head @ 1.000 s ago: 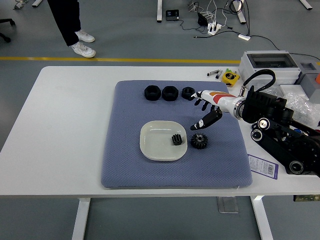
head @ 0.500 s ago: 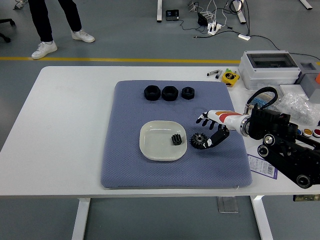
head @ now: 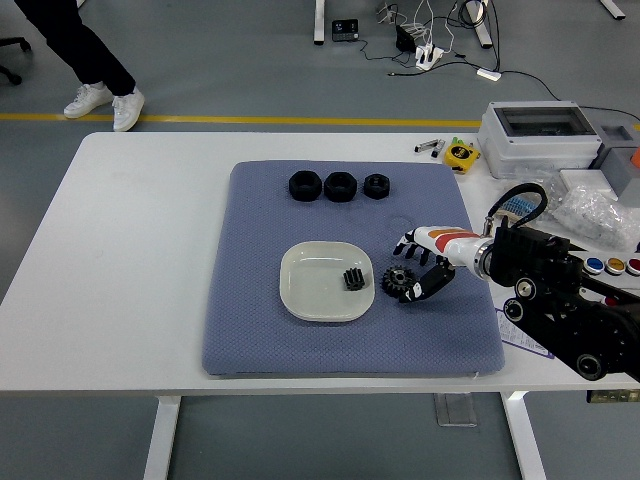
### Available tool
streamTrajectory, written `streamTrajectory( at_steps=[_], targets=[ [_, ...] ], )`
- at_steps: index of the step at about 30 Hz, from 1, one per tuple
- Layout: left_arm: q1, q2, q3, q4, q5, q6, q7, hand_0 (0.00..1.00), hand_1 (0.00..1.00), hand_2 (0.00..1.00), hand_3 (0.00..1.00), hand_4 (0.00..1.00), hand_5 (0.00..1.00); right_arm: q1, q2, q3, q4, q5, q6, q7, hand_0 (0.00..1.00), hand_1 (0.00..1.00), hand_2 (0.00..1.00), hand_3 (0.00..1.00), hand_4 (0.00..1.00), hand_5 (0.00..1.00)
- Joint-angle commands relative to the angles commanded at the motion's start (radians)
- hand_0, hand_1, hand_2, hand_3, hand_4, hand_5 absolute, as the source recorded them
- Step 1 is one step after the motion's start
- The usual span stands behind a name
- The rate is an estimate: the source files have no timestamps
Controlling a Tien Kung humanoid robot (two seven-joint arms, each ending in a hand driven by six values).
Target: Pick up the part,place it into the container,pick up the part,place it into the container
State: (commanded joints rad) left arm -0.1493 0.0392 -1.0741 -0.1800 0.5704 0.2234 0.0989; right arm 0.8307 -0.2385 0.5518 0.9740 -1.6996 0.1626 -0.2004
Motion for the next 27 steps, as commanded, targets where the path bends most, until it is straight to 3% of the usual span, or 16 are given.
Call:
streamTrajectory(
  at_steps=[13,14,19,20,25,26,27],
  targets=[
    [-0.002,0.0,0.002,0.0,-0.005,-0.001,-0.001,0.72,0.631,0.625,0.551,0.59,0.548,-0.018,0.028,-0.003,-0.017,0.005,-0.031,-0.003,0.446,0.542,0.672,0.609,0.853,0.275],
    [-0.002,0.0,0.003,0.0,-0.008,-0.001,-0.001,0.72,0.632,0.625,0.552,0.591,0.549,-0.019,0.03,-0.004,-0.019,0.0,-0.042,0.0,0.39,0.439,0.498,0.464,0.574,0.183],
    [-0.003,0.0,0.004,0.0,-0.011,0.0,-0.002,0.72,0.632,0.625,0.552,0.591,0.549,-0.018,0.031,-0.01,-0.024,-0.005,-0.058,0.001,0.39,0.439,0.498,0.464,0.574,0.183],
    [-0.003,0.0,0.004,0.0,-0.012,0.0,-0.002,0.721,0.633,0.627,0.552,0.591,0.549,-0.019,0.03,-0.01,-0.024,-0.004,-0.059,0.001,0.316,0.342,0.399,0.395,0.356,0.252],
    [-0.002,0.0,0.003,0.0,-0.011,0.0,-0.001,0.721,0.633,0.627,0.552,0.591,0.549,-0.017,0.03,-0.012,-0.022,0.019,-0.073,0.0,0.316,0.342,0.399,0.395,0.356,0.252],
    [-0.002,0.0,0.003,0.0,-0.01,0.0,-0.001,0.72,0.633,0.627,0.552,0.591,0.549,-0.017,0.03,-0.013,-0.022,0.03,-0.074,-0.002,0.263,0.259,0.322,0.338,0.423,0.177],
    [-0.002,0.0,0.003,0.0,-0.011,0.0,-0.001,0.72,0.633,0.627,0.552,0.591,0.549,-0.017,0.029,-0.013,-0.023,0.037,-0.075,-0.004,0.263,0.259,0.322,0.338,0.423,0.177]
  ],
)
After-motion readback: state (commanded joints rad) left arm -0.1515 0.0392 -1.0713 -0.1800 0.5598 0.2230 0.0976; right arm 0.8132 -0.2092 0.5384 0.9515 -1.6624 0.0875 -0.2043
